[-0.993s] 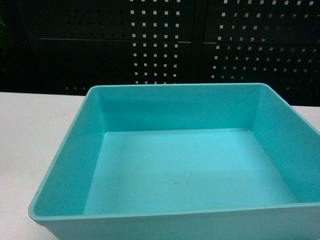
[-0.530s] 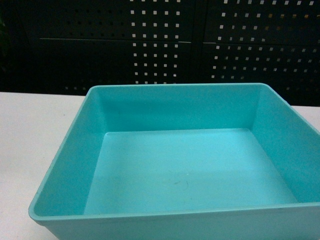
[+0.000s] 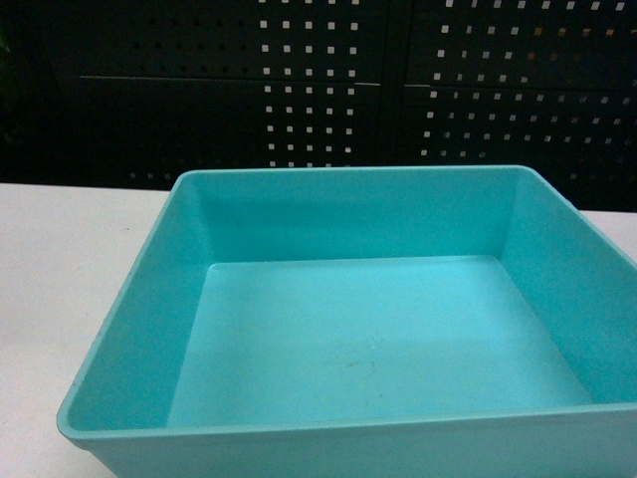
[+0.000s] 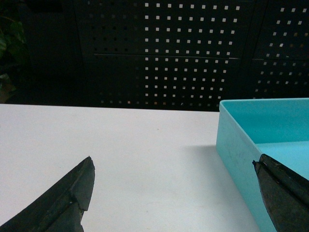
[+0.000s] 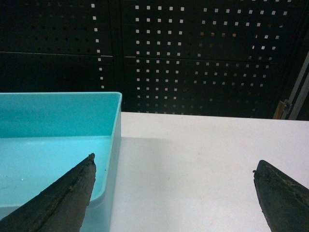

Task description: Stack blue boxes stably on right

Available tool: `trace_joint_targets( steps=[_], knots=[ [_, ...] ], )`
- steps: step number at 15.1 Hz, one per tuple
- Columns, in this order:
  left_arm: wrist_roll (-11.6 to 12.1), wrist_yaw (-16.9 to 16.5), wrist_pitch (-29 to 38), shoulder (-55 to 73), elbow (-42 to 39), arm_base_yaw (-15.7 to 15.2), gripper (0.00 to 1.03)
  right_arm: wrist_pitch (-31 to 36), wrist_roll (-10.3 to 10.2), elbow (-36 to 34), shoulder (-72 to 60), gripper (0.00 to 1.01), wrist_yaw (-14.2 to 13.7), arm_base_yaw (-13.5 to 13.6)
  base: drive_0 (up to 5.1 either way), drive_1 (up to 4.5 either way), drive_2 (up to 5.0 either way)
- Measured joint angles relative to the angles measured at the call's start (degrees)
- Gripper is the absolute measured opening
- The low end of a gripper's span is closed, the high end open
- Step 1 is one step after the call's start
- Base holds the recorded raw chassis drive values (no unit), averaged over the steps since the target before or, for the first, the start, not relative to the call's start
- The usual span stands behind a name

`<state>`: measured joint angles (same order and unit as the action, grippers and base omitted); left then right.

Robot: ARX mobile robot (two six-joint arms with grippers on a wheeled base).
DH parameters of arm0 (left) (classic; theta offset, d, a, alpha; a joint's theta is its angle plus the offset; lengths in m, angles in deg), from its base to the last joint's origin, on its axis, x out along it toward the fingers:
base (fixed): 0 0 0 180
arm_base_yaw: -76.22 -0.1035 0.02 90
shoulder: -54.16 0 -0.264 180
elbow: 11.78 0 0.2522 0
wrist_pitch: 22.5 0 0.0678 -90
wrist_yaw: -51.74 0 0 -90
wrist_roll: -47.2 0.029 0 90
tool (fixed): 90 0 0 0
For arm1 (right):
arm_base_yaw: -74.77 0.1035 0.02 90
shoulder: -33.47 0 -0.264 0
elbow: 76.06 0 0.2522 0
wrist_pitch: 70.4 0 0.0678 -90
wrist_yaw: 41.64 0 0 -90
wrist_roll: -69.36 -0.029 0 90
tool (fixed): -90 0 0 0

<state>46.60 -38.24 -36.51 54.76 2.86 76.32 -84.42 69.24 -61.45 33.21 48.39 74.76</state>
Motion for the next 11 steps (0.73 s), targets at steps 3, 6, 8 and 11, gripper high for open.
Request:
trace_joint_targets(
  steps=[3, 6, 8, 11],
  knots=[
    [0.0, 0.0, 0.0, 0.0, 0.0, 0.0, 0.98, 0.0, 0.0, 0.0, 0.0, 0.98, 0.0, 0.0, 0.0, 0.0, 0.0],
    [0.0, 0.0, 0.0, 0.0, 0.0, 0.0, 0.98, 0.0, 0.0, 0.0, 0.0, 0.98, 0.0, 0.0, 0.0, 0.0, 0.0],
    [0.0, 0.0, 0.0, 0.0, 0.0, 0.0, 0.98, 0.0, 0.0, 0.0, 0.0, 0.98, 0.0, 0.0, 0.0, 0.0, 0.0],
    [-3.2, -8.1, 4.7, 16.7, 7.3, -2.4, 0.98, 12.3, -2.7, 4.5, -14.6, 0.98, -3.7, 6.0, 0.0, 0.0, 0.0]
  ],
)
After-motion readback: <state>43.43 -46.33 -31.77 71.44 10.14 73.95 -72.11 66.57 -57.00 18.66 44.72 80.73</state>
